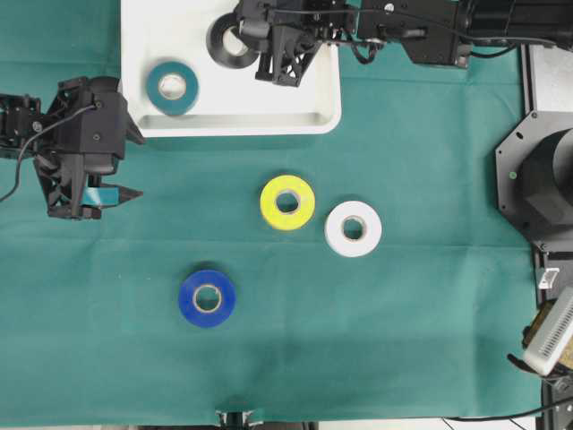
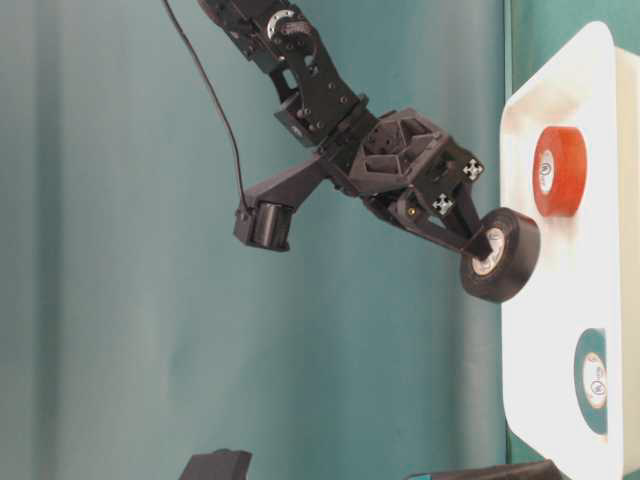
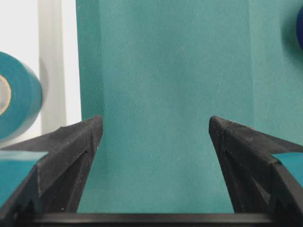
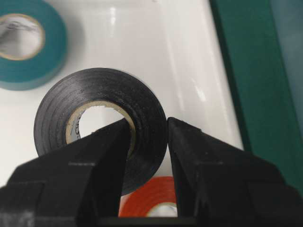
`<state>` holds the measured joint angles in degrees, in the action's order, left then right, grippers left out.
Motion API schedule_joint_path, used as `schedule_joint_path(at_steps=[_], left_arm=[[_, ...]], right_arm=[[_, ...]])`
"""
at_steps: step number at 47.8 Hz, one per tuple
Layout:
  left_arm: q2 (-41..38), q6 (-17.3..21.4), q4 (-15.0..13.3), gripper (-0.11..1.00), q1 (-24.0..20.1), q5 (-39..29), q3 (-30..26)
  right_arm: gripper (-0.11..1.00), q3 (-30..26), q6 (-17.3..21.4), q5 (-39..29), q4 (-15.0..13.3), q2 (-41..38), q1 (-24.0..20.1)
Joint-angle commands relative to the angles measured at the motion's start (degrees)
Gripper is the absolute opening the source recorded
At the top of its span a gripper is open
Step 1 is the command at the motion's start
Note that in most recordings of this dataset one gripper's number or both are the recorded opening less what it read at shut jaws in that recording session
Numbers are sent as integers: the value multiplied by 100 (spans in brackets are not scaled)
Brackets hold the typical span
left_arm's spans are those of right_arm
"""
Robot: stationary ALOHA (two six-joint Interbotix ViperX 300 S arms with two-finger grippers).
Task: Put the tape alternately from left to right into the white case.
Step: 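Carry the black roll into the white tray and lower it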
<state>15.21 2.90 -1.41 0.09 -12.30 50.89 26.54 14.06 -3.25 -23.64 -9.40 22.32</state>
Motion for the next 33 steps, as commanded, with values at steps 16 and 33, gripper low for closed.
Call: schedule_joint_path(at_steps=[16,33], left_arm=[[53,9,-9,96,18,62,-62],[53,9,-9,96,18,70,-62]], right_arm=[[1,-167,-18,211,-9,0,105],[1,-167,-18,185,-9,-9,105]])
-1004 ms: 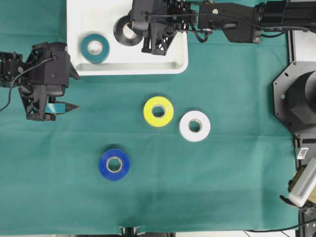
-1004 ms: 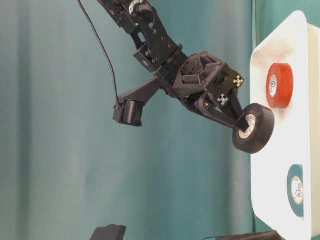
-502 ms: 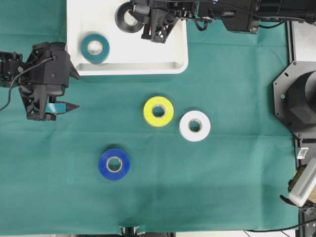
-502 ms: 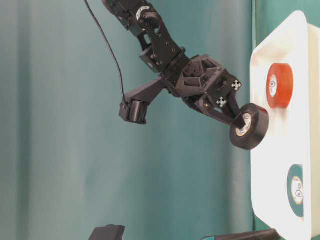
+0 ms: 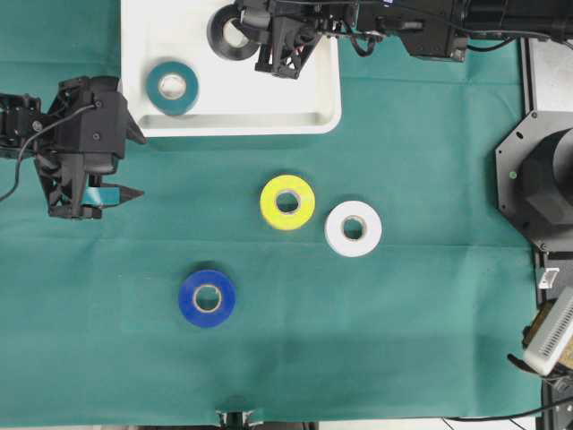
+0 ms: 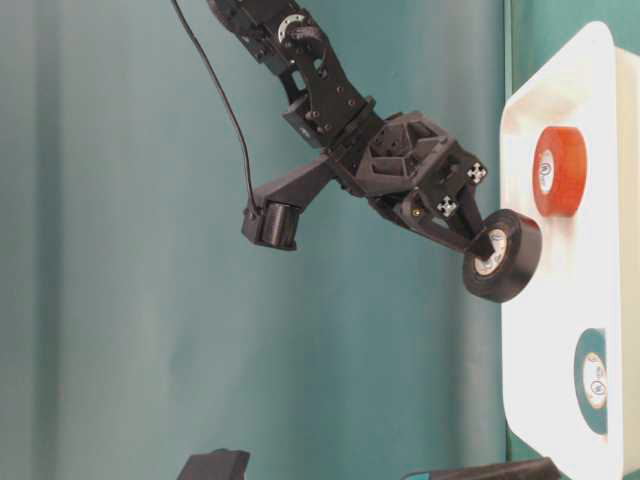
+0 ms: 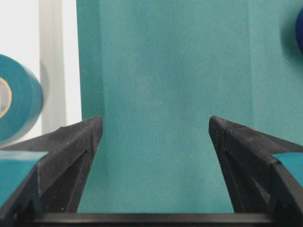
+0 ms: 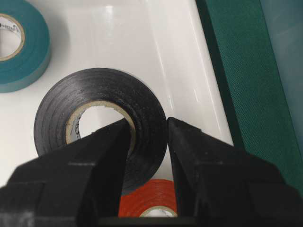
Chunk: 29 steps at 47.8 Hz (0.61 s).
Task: Put the tape alternately from left to right into the white case.
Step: 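Carry the black roll into the white tray and lower it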
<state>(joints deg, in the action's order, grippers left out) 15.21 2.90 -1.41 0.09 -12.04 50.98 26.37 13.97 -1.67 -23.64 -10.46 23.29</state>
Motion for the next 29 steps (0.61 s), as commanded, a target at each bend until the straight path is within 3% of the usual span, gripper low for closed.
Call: schedule_joint_path(at_steps=[1,16,21,29], left_arm=[[53,9,-9,96,18,44,-70],[53,9,-9,96,18,35,-70],[53,9,-9,96,18,35,-70],[53,9,-9,96,18,35,-79]], right_arm=[[1,-149,-9,35,-9,97,0],[2,-141,-9,9,0,105,0],[22,-141,0,-26,-9,97,0],[69,-132,9,-132,-9,97,0]])
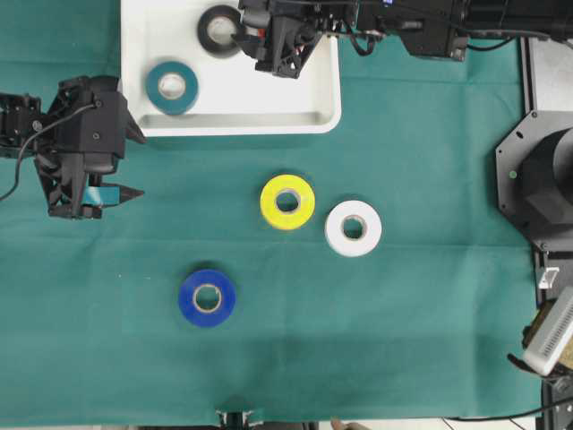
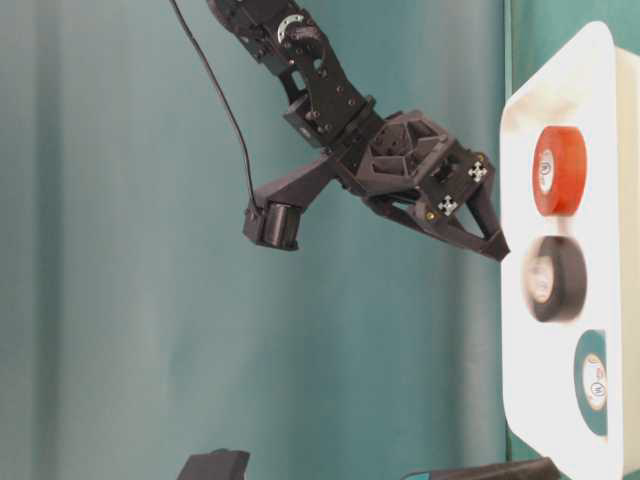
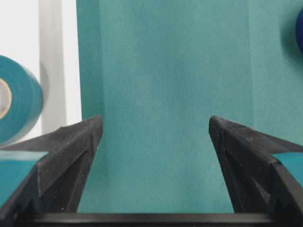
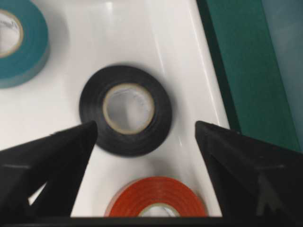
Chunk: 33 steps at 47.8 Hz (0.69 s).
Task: Put the tape alternately from left to right into the white case.
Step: 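Carry the black roll into the white tray and lower it, then open the right gripper and raise it out of the tray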
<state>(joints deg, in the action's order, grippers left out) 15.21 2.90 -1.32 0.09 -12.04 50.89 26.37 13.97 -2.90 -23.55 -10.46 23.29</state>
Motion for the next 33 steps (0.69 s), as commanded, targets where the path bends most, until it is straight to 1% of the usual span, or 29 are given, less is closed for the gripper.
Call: schedule_joint_path(at_steps=[1,2,3,7,24,33], left_arm=[[44,9,-18,96,18,44,-70],[44,9,-18,96,18,35,-70],[44,9,-18,96,18,35,-70],[44,9,-18,96,18,44,-79],[53,9,-18,96,18,35,-97],[53,9,-18,96,18,44,-97]], right_arm=[[76,-132,0,-18,-18,105,9],[80,-123,9,-26,-18,105,9],[81,-132,9,-26,-18,97,9],[78,-114,9,-26,-18,97,9],[78,-105,26,-26,-18,105,9],[78,-44,35,-26,-9,176,-88]])
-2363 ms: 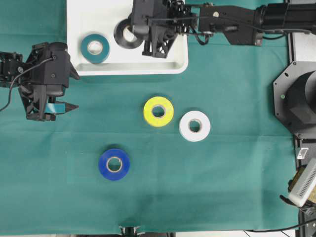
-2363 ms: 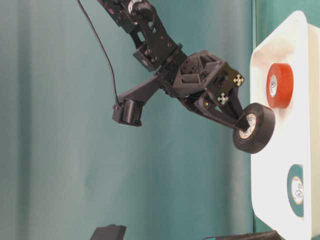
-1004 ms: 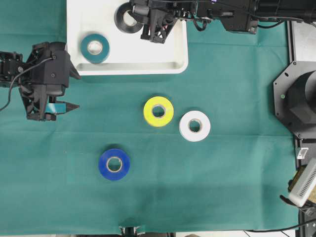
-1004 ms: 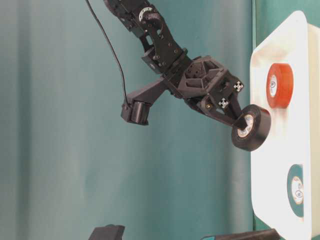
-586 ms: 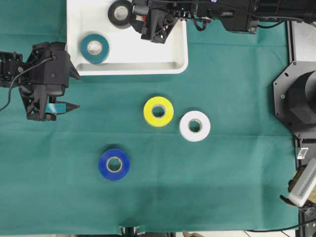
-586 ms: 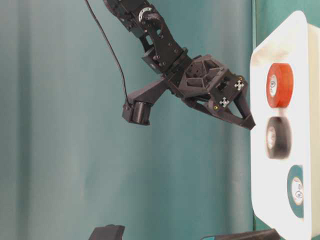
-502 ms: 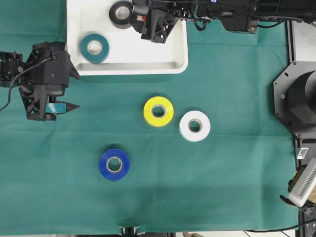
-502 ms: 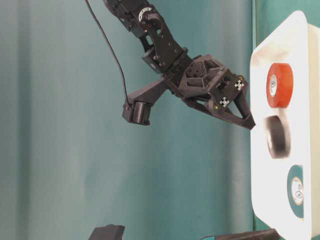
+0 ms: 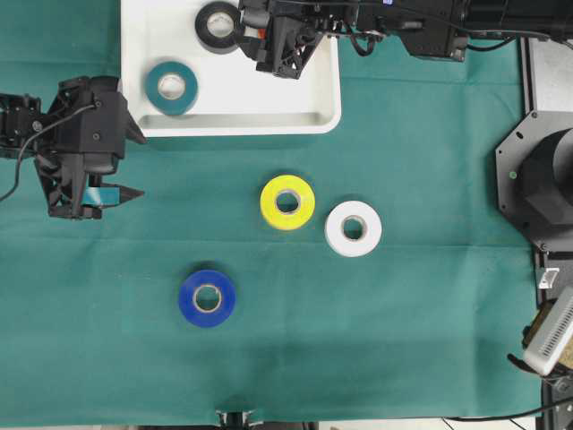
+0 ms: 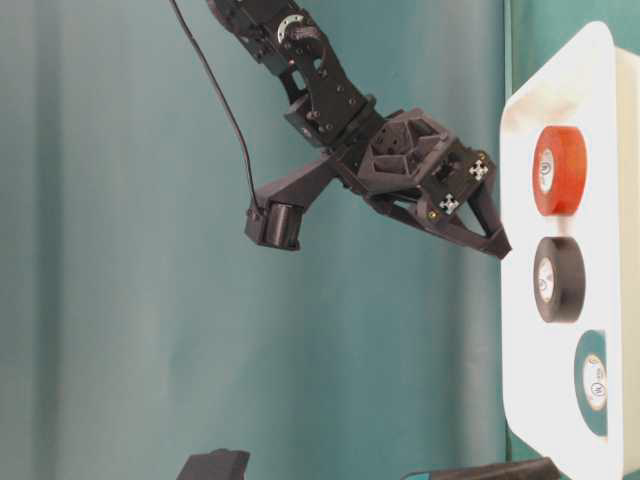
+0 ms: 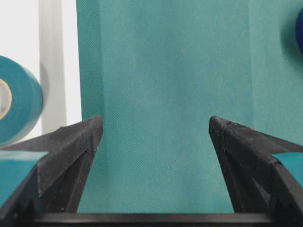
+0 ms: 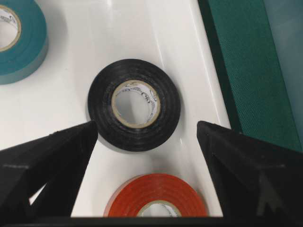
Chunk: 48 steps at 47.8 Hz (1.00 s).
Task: Put the tape alternately from left to right into the white case.
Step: 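Open the right gripper and raise it out of the tray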
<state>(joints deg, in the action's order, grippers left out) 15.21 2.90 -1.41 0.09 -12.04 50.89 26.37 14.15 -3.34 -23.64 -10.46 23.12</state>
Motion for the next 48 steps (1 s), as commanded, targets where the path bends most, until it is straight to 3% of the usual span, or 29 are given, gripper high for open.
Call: schedule_joint_path(at_steps=[1,32,48], left_arm=[[53,9,-9,96,18,44,-97],[53,0,-9,96,18,35,-97],[53,-185,-18,96,70,35,-114]], right_arm=[[78,-26,18,18,-9,193,-88],[78,1230,35,70,-9,1415,-1195],[78,1951,53,70,9,1969,-1784]])
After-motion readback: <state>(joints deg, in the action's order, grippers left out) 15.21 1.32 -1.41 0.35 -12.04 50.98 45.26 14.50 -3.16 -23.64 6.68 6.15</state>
